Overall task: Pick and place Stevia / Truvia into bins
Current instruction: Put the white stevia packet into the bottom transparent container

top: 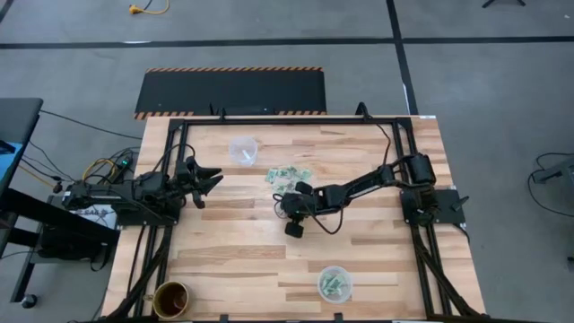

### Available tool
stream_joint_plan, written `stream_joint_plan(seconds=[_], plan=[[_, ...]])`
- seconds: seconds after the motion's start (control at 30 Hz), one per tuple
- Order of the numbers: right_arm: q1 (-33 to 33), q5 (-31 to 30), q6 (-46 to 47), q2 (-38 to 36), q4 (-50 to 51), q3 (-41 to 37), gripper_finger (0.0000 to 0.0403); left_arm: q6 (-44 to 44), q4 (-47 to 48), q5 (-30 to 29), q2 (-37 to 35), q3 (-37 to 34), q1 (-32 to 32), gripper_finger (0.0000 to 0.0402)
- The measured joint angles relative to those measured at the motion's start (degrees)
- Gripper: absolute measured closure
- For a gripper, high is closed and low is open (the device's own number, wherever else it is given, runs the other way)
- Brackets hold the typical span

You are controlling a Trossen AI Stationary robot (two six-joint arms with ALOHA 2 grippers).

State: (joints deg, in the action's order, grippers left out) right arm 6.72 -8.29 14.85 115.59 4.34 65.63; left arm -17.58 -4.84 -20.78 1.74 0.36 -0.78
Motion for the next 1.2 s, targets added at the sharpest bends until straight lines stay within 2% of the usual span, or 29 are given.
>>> stream_joint_plan(seconds=[0.27, 0.47, 0.7, 0.93, 1.2], plan=[[4.54, -0.85, 2.19, 0.00, 4.83, 3.03, 0.0402, 0.00, 0.00, 0.00, 0.00, 0.00, 0.00, 0.0271], [7.79, -3.60, -1.76, -0.09, 12.08, 10.07, 0.0402, 0.00, 0.01, 0.00, 0.00, 0.02, 0.00, 0.0271], [11.79, -8.96, -5.25, -1.96, 25.41, 18.90, 0.0403, 0.00, 0.01, 0.00, 0.00, 0.00, 0.01, 0.0271], [17.94, -16.54, 1.01, -11.35, 31.47, 19.28, 0.0403, 0.00, 0.02, 0.00, 0.00, 0.02, 0.00, 0.0271], [30.02, -25.48, 10.90, -18.65, 37.13, 19.30, 0.0403, 0.00, 0.02, 0.00, 0.02, 0.01, 0.02, 0.0271]])
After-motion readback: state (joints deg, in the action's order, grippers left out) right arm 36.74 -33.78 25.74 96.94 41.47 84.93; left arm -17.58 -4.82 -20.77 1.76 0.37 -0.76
